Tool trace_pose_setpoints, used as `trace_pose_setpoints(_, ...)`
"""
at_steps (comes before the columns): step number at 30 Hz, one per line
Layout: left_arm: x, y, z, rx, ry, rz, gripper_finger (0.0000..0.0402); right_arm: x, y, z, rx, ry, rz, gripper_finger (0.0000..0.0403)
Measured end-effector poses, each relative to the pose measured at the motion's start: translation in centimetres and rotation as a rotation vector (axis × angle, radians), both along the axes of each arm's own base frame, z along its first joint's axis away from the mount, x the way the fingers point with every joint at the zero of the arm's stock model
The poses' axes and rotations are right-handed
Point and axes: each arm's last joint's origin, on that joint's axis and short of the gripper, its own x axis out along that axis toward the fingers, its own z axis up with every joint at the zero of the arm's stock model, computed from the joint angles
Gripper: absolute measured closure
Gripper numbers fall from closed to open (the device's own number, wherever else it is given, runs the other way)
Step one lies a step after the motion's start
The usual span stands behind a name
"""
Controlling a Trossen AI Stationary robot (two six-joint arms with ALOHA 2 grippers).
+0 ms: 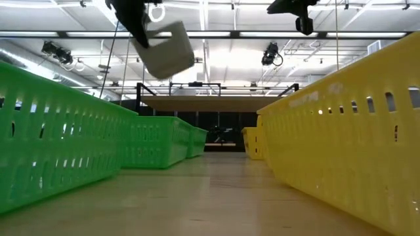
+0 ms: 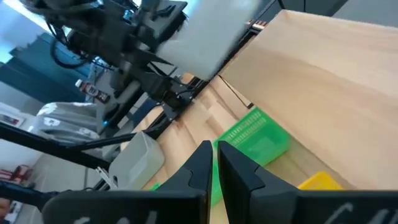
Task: Stack baskets on shelf by color
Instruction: Put the top gray bin on the shelf
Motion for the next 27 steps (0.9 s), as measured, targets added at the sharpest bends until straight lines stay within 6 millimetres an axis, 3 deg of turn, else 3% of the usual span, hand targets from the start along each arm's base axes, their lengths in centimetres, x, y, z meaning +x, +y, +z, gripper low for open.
trace_pose_setpoints(6,2.0,0.7,-1.1,0.009,0.008,-0.032,0.0396,0.0,0.2,0.0,0.063,-0.010,0.060,0.0372)
trace_pose_setpoints(13,4.2,0.9,0.6,0.027,-0.205,-0.077,0.0394,-0.4,0.8,-0.3,0.196,0.015,0.133,0.0372)
trace_pose_setpoints(19,6.3,1.8,-1.3,-0.002,-0.148,-0.074,0.0392,-0.3,0.7,0.2,0.142,-0.030,0.145,0.0372)
trace_pose_setpoints(27,7.7,2.5,-3.0,0.010,-0.092,-0.051,0.0344,0.0,0.5,0.9,0.110,-0.102,0.127,0.0372)
